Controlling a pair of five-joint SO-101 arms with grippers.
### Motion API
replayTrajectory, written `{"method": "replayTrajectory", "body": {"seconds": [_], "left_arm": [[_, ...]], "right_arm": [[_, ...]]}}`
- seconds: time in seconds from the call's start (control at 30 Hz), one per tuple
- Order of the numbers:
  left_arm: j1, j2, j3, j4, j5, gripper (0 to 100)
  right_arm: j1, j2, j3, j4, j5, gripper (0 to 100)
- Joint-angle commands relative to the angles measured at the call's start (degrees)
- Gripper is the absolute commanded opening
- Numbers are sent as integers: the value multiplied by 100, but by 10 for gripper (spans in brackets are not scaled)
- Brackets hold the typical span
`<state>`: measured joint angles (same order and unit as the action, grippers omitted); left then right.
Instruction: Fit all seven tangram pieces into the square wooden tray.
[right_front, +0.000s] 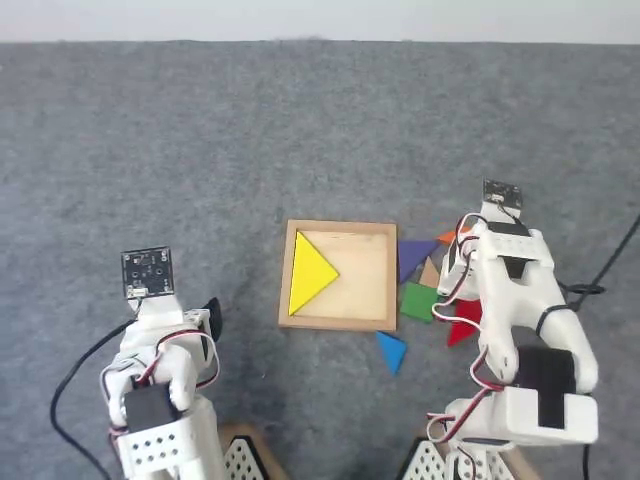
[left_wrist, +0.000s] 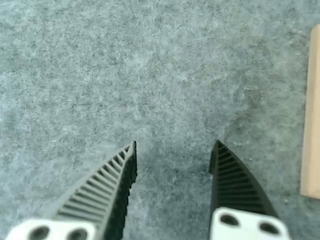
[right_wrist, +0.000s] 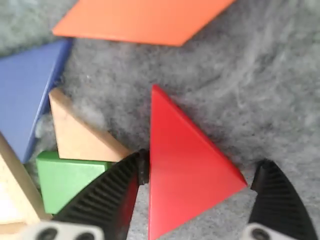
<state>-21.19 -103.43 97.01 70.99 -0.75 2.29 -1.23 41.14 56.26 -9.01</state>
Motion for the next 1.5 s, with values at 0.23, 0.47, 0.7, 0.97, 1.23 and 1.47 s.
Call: {"method": "replayTrajectory", "body": {"seconds": [0.23,0.47,0.7,0.97,1.23,1.47], "left_arm": [[-26,-105,-57,26,-26,234],[-26,-105,-57,26,-26,234],[-26,-105,-57,26,-26,234],[-26,-105,-57,26,-26,234],[-26,-105,-57,26,-26,234],[-26,-105,-57,26,-26,234]], "right_arm": [[101,48,-158,-13,35,250],[110,13,-167,13,44,255],[251,-400,-229,409,35,257],[954,-1147,-220,954,-818,300],[470,-593,70,549,-1389,267],[497,-92,-97,479,-1653,267]]}}
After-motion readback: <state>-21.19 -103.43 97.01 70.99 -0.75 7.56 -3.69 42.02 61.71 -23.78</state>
